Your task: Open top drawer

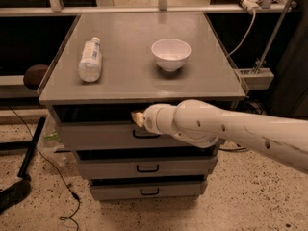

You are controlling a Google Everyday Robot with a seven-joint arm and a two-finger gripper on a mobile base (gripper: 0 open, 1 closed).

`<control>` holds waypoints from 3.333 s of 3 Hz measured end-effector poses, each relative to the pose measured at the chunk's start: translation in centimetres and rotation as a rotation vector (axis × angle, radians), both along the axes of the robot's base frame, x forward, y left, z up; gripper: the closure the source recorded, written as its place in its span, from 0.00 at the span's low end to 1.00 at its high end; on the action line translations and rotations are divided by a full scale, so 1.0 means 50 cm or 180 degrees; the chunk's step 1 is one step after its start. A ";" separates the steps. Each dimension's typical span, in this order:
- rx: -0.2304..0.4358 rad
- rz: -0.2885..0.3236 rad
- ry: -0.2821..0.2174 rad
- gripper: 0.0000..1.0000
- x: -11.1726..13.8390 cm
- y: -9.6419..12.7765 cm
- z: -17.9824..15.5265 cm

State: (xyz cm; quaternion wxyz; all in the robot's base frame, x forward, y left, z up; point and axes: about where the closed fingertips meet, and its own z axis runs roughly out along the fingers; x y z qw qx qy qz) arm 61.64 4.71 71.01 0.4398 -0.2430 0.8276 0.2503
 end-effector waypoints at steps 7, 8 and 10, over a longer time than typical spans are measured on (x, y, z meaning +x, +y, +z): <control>-0.0187 -0.0048 0.0171 1.00 -0.031 -0.026 -0.022; -0.0362 0.0010 0.0205 1.00 -0.058 -0.038 -0.030; -0.0654 0.0173 0.0161 1.00 -0.092 -0.050 -0.037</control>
Offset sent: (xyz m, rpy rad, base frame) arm -0.0029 -0.0160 -0.0264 -0.0250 0.0462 -0.0660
